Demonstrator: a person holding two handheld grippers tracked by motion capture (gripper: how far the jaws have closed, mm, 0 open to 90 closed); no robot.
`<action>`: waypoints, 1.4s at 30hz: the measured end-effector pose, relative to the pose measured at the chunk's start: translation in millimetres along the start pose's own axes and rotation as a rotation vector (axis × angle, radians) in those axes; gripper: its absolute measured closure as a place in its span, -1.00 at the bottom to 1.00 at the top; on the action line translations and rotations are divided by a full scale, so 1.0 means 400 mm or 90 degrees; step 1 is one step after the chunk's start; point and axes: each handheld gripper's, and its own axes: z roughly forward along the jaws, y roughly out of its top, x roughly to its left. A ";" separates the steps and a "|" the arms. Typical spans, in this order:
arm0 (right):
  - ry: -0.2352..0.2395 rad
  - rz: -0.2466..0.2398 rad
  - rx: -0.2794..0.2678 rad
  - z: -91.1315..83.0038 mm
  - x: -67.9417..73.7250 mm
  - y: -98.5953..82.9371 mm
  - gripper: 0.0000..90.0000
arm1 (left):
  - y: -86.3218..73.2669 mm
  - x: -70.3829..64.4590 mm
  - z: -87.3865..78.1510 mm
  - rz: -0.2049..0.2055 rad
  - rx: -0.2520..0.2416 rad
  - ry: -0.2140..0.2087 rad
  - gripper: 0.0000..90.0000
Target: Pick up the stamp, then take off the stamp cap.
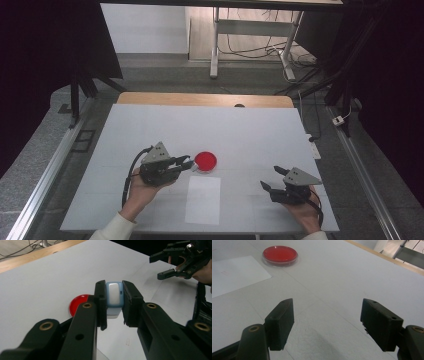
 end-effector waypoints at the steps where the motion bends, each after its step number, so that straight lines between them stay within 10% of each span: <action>1: -0.001 0.003 -0.007 0.000 -0.001 0.000 -0.42 | 0.001 -0.001 0.005 0.000 0.001 -0.001 0.67; 42: -0.017 0.041 -0.050 0.034 0.072 0.047 -0.34 | -0.004 0.001 0.019 -0.008 -0.005 -0.009 0.67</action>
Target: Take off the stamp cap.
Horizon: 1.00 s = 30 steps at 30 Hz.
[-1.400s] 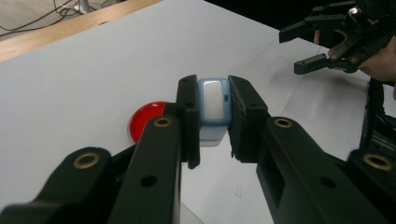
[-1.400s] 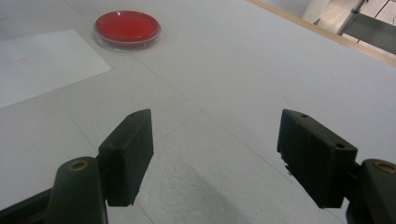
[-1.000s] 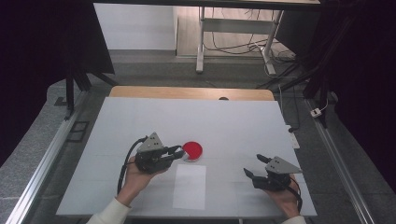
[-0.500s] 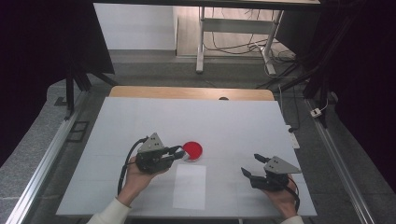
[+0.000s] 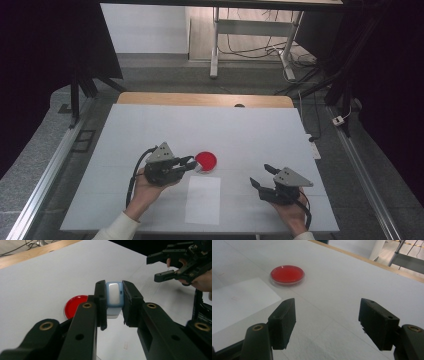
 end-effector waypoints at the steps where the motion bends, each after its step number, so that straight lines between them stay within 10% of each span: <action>1: 0.000 0.004 -0.002 0.003 0.005 0.002 -0.34 | 0.000 0.000 -0.001 0.000 -0.001 -0.002 0.67; 30: -0.001 -0.048 -0.018 0.068 0.123 0.045 -0.33 | -0.002 0.004 -0.004 -0.006 -0.008 -0.004 0.67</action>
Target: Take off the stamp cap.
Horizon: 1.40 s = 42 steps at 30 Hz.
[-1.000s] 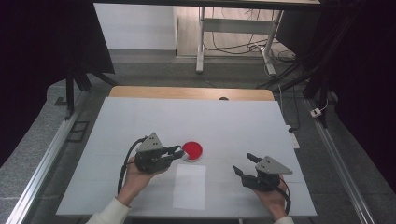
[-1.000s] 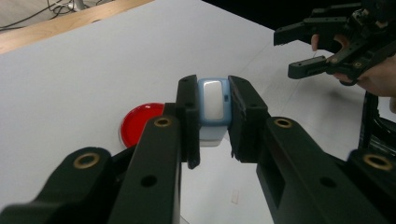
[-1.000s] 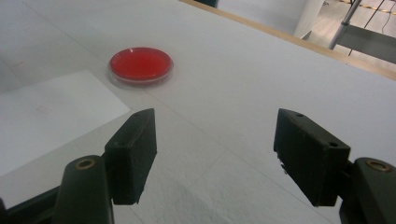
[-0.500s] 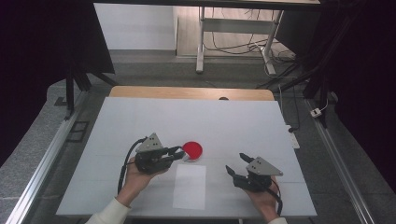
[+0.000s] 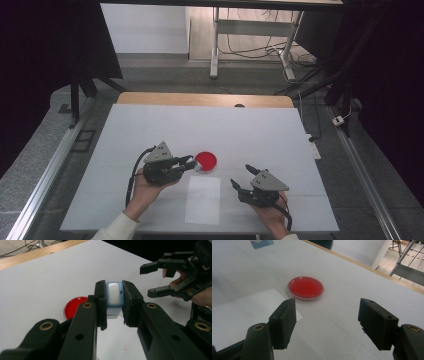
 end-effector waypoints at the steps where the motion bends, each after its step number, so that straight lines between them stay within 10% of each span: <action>1: 0.002 -0.002 0.000 0.004 0.005 0.002 -0.33 | 0.000 -0.001 0.000 0.000 0.000 0.000 0.67; 42: 0.066 -0.045 -0.009 0.115 0.143 0.060 -0.28 | -0.003 -0.006 0.013 -0.005 0.009 -0.013 0.67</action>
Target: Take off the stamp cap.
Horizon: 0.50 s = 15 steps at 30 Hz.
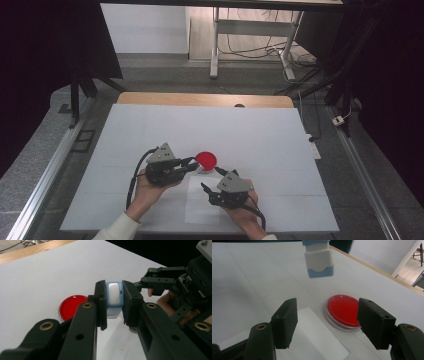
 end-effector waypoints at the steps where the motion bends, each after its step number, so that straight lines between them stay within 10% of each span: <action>1: -0.001 0.000 -0.001 0.002 0.002 0.001 -0.28 | -0.001 0.001 0.001 0.001 0.001 0.000 0.67; 15: 0.002 -0.006 -0.001 0.028 0.026 0.019 -0.22 | -0.006 0.003 0.008 -0.004 0.006 0.000 0.67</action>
